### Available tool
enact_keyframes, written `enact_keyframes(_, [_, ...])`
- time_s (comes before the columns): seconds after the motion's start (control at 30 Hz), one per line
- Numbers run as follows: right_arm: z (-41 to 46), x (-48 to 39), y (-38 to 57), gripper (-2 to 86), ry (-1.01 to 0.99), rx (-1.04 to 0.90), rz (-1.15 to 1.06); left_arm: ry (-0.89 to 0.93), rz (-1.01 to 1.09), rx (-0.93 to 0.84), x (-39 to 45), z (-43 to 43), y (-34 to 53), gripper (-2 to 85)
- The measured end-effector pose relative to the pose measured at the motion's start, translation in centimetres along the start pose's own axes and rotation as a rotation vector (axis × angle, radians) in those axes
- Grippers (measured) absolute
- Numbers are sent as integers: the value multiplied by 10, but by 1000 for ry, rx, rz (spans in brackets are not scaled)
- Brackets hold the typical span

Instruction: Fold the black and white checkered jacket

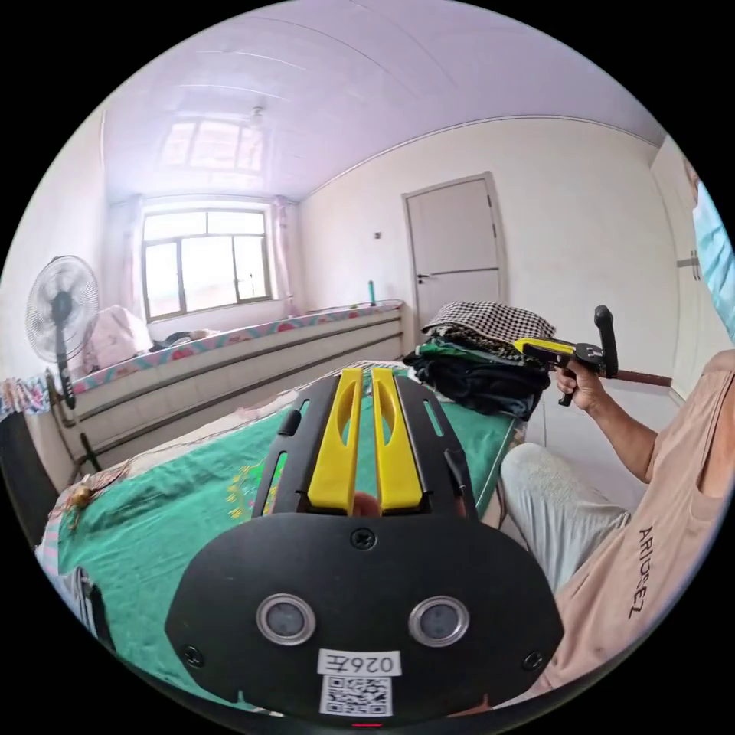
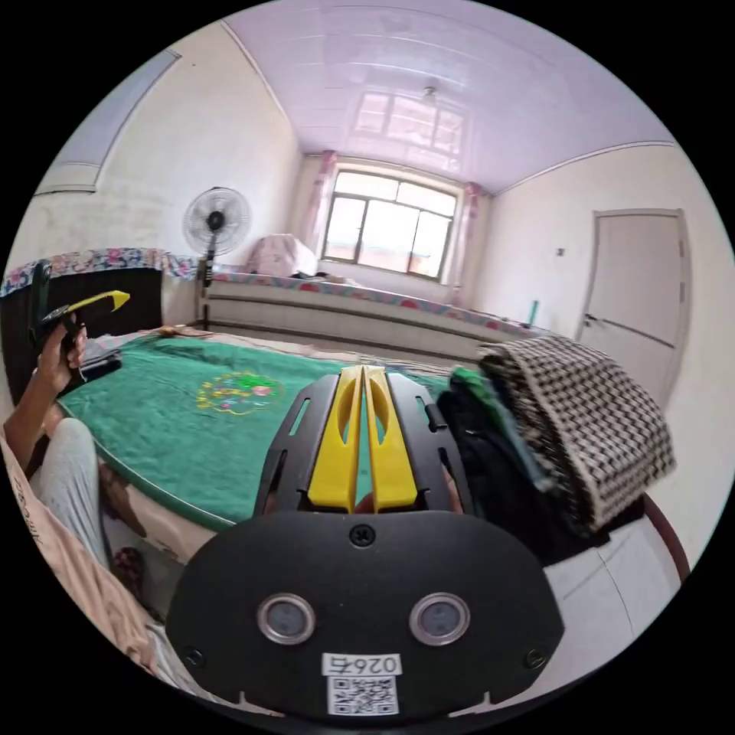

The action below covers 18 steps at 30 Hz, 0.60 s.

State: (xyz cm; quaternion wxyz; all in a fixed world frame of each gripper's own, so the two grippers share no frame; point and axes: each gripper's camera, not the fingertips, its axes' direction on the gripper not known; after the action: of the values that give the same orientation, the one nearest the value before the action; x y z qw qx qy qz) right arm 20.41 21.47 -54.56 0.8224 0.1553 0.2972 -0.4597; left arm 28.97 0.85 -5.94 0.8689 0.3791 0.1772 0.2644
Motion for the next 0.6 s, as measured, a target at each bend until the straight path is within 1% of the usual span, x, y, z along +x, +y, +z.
enact_keyframes(0.03, [-15,32,13,-8,73,-4,36,82,37,-6,14,44,-16,36])
enact_keyframes(0.07, [-22,48,19,-8,107,-6,57,127,46,-13,20,66,-25,42])
enact_keyframes(0.1, [-34,80,30,-5,176,-10,102,219,46,-30,31,111,-41,49])
enact_keyframes(0.13, [-44,111,38,0,234,-10,128,311,30,-42,40,156,-56,55])
enact_keyframes(0.17, [-48,126,41,3,262,-12,139,359,17,-50,44,179,-64,57])
enact_keyframes(0.23, [-57,185,44,34,345,-26,169,520,-56,-101,60,272,-90,62])
enact_keyframes(0.27, [-58,200,43,42,355,-31,176,553,-68,-116,65,295,-96,63])
enact_keyframes(0.33, [-56,257,31,60,361,-55,193,650,-112,-197,85,386,-119,70])
enact_keyframes(0.37, [-54,272,27,62,353,-63,196,665,-120,-218,90,408,-124,73])
enact_keyframes(0.43, [-40,324,7,72,323,-99,187,728,-175,-280,108,490,-138,85])
enact_keyframes(0.47, [-34,336,1,74,312,-117,183,744,-194,-298,112,510,-140,87])
enact_keyframes(0.53, [-7,386,-20,100,259,-220,186,820,-270,-362,125,584,-145,97])
enact_keyframes(0.6, [16,417,-32,124,246,-325,187,831,-318,-413,132,629,-145,107])
